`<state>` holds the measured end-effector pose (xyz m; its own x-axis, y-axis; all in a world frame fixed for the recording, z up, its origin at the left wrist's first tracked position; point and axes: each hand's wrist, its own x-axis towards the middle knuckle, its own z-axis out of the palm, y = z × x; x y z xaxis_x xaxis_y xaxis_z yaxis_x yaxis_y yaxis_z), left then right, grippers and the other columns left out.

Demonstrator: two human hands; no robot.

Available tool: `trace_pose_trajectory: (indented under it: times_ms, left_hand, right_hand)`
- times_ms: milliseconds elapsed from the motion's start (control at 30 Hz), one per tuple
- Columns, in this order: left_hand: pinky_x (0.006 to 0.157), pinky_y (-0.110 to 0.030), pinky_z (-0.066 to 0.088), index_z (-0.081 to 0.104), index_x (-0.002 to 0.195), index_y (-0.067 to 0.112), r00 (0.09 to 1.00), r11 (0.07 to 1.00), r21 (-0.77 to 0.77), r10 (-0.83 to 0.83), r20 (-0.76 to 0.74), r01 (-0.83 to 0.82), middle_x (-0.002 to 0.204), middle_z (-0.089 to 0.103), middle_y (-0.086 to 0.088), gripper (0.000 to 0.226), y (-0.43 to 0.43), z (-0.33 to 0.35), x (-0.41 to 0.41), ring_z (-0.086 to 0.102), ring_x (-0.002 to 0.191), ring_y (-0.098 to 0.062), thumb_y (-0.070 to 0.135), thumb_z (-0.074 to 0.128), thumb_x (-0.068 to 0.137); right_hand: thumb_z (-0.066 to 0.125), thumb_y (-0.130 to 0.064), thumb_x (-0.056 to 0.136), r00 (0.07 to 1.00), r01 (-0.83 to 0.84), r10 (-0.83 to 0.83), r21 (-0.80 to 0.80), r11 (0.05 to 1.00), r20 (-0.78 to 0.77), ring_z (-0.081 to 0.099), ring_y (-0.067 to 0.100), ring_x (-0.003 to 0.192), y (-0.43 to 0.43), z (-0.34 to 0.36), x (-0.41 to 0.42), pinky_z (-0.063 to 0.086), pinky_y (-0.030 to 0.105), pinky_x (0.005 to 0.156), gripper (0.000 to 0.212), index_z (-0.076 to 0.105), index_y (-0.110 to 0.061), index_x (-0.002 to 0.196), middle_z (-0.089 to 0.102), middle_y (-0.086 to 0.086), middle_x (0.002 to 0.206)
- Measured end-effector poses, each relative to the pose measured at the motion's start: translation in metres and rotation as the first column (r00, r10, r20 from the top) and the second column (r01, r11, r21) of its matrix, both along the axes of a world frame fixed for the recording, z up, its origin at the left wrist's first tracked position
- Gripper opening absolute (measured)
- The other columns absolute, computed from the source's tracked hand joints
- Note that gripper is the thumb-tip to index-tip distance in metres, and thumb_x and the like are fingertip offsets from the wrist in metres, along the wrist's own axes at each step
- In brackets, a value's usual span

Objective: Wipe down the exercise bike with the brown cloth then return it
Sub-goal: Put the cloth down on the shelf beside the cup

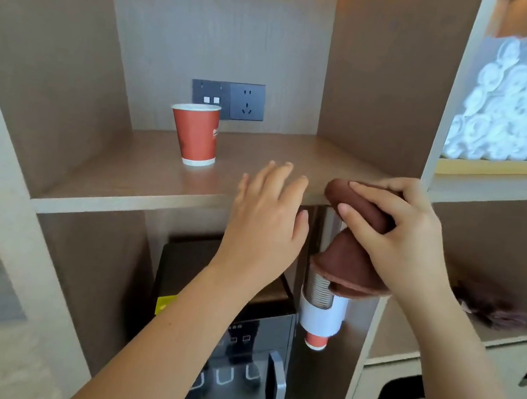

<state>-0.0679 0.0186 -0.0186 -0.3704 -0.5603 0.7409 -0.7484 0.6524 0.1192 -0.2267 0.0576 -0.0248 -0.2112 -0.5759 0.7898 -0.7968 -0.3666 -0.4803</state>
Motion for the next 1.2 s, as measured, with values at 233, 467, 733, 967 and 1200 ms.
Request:
trace_pose_trajectory:
  times_ms: [233, 467, 733, 967, 1200]
  left_hand:
    - [0.107, -0.049, 0.019, 0.049, 0.126, 0.009, 1.0, 0.997, -0.08, -0.007, -0.007, 0.006, 0.137, 0.044, -0.014, 0.04, -0.047, 0.034, -0.031, 0.031, 0.131, -0.03, 0.019, 0.053, 0.088]
    - [0.108, -0.048, 0.02, 0.048, 0.128, 0.01, 0.998, 0.996, -0.065, 0.055, 0.011, -0.054, 0.138, 0.043, -0.014, 0.04, -0.082, 0.041, -0.043, 0.03, 0.131, -0.03, 0.022, 0.051, 0.089]
    - [0.109, -0.046, 0.016, 0.044, 0.131, 0.014, 0.99, 0.992, -0.02, 0.126, 0.061, -0.125, 0.142, 0.039, -0.01, 0.044, -0.089, 0.03, -0.044, 0.027, 0.133, -0.027, 0.033, 0.043, 0.091]
    - [0.11, -0.043, 0.016, 0.041, 0.133, 0.016, 0.992, 0.992, 0.041, 0.121, 0.03, -0.122, 0.144, 0.035, -0.008, 0.042, -0.088, 0.03, -0.043, 0.024, 0.134, -0.024, 0.028, 0.035, 0.093]
    - [0.111, -0.042, 0.014, 0.041, 0.133, 0.018, 0.994, 0.993, 0.055, 0.102, 0.026, -0.103, 0.145, 0.034, -0.006, 0.041, -0.087, 0.03, -0.042, 0.024, 0.135, -0.022, 0.025, 0.034, 0.094]
  right_hand:
    - [0.07, -0.027, 0.08, 0.989, 0.006, -0.011, -0.032, 0.999, -0.15, 0.053, 0.022, 0.102, -0.054, 0.061, -0.027, 0.043, 0.03, 0.092, 0.032, 0.067, -0.016, 0.11, 0.051, 0.01, 0.108]
    - [0.066, -0.032, 0.082, 0.963, 0.029, 0.016, 0.162, 0.986, -0.268, 0.052, 0.031, 0.101, -0.114, 0.077, -0.036, 0.041, 0.038, 0.095, 0.034, 0.065, -0.019, 0.114, 0.048, 0.008, 0.111]
    - [0.045, -0.063, 0.079, 0.909, 0.151, 0.148, 0.639, 0.754, -0.39, 0.046, 0.024, 0.119, -0.143, 0.071, -0.033, 0.041, 0.038, 0.093, 0.057, 0.054, -0.03, 0.124, 0.045, 0.003, 0.136]
    - [0.04, -0.07, 0.08, 0.916, 0.118, 0.189, 0.689, 0.715, -0.354, 0.009, 0.034, 0.142, -0.123, 0.072, -0.038, 0.017, 0.051, 0.114, 0.076, 0.018, -0.036, 0.144, 0.007, -0.002, 0.157]
    - [0.044, -0.06, 0.082, 0.902, 0.085, 0.081, 0.358, 0.93, -0.425, 0.025, 0.019, 0.138, -0.07, 0.035, -0.033, 0.023, 0.04, 0.111, 0.068, 0.032, -0.028, 0.141, 0.029, -0.003, 0.151]
